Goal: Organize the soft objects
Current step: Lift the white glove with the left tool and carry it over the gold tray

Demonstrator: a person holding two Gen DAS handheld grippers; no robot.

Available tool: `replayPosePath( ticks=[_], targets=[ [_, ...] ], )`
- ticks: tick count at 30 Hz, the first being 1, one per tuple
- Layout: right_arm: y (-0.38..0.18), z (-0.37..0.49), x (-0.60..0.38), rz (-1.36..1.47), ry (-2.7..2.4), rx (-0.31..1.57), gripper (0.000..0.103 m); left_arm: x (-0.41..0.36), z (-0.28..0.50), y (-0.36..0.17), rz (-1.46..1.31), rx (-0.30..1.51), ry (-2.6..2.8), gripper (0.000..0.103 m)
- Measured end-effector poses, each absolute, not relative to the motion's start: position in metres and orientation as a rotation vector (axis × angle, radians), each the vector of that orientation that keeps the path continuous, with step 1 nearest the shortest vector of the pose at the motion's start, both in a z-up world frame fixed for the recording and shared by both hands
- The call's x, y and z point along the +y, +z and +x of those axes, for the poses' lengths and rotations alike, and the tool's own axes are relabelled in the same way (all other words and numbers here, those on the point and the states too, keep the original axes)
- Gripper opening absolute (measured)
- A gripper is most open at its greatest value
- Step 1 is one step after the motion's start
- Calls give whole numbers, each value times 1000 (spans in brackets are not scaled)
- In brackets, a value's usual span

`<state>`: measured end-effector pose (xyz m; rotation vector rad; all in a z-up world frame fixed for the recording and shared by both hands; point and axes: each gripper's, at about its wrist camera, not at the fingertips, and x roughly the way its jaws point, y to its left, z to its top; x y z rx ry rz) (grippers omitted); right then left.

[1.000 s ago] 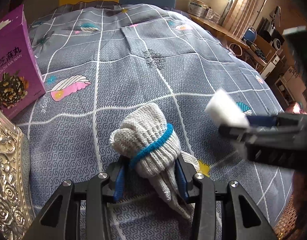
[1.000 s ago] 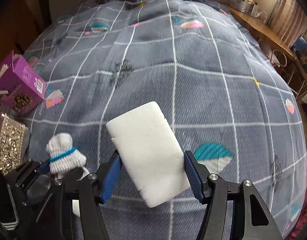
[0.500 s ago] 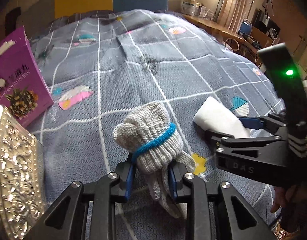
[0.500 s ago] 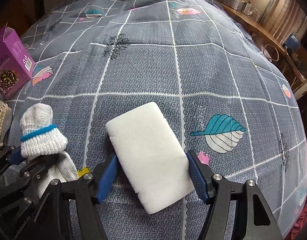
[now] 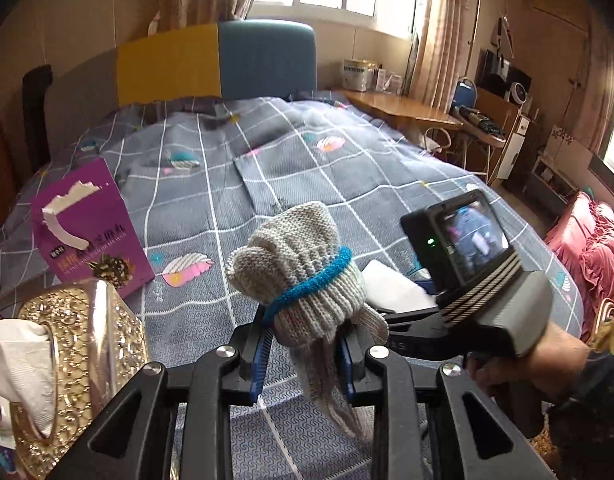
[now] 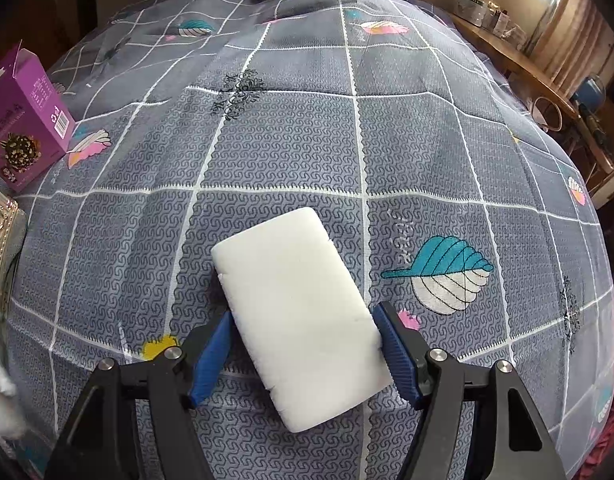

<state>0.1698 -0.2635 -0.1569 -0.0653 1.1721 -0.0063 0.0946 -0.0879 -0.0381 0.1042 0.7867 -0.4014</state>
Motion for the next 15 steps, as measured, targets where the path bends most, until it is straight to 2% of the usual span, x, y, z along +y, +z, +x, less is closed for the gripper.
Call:
replayPosePath(
  ticks=[8,15],
  targets=[
    [-156,162,-260,-92,-4,1161,71,-80,67,-14,108,732,-444,28],
    [-155,157,-253,-108,-6,1145,71,-77,58,-16,124,751,-488,28]
  ],
)
